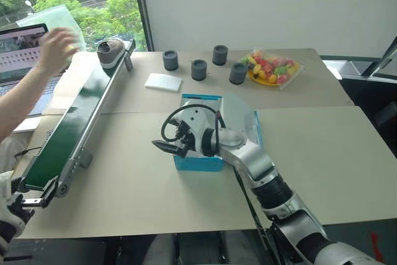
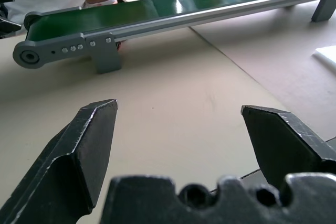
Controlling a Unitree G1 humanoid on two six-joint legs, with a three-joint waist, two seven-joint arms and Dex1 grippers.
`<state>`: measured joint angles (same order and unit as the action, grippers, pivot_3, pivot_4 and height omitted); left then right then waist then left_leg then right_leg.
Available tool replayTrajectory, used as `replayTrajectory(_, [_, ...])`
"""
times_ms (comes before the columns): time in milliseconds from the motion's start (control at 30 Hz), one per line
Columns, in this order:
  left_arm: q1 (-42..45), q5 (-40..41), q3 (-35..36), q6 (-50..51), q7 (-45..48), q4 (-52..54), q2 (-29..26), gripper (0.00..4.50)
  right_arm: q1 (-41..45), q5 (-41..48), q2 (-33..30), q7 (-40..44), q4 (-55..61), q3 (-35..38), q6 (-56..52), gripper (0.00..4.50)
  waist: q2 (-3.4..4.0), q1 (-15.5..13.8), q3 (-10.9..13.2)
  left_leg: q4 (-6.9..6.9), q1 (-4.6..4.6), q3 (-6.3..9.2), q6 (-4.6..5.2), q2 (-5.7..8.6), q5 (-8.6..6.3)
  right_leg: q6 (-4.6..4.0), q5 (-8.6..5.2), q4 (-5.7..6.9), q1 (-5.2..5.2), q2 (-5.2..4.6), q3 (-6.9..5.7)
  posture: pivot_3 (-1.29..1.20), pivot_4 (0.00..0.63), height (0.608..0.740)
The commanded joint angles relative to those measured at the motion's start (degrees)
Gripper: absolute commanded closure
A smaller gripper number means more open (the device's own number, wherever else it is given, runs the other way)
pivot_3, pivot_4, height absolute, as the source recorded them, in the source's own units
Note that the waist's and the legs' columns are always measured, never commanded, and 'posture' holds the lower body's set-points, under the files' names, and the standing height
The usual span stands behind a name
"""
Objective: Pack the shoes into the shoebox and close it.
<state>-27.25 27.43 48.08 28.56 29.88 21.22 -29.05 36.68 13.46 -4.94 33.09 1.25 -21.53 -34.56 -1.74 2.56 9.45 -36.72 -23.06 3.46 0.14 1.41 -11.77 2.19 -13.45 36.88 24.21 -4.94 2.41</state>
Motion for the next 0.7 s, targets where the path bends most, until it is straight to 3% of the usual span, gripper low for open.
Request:
replayTrajectory(33, [0.1,1.1,1.4,-2.0,0.1,0.2,-0.1,0.00,-0.4,0.2,0.1,-0.1,1.7,1.2,0.1,0.03,0.00,-0.1,0.0,0.00,0.01,0.00,0.00,0.00,0.00,0.00,0.00,-0.01,-0.02,0.00,0.00,0.00,0.150,0.736])
replayTrajectory(433, [6.1,4.0,0.8,-0.5,-0.3,-3.9,-2.7,0.00,-2.0,-3.4,-1.8,-1.2,1.4,0.6,1.5,0.03,-0.02,-0.1,0.0,0.00,0.09,-0.01,-0.03,-0.09,-0.02,-0.07,0.04,-0.01,-0.04,0.09,0.01,0.00,0.150,0.736])
replayTrajectory(700, [10.0,2.7,-3.3,-0.6,-0.9,-7.8,-3.6,0.00,-2.2,-3.8,-1.5,-2.4,2.2,2.1,1.0,0.03,-0.02,-0.1,0.0,0.00,0.10,-0.05,-0.08,-0.18,-0.05,-0.10,0.06,-0.02,-0.03,0.18,0.02,0.00,0.150,0.736])
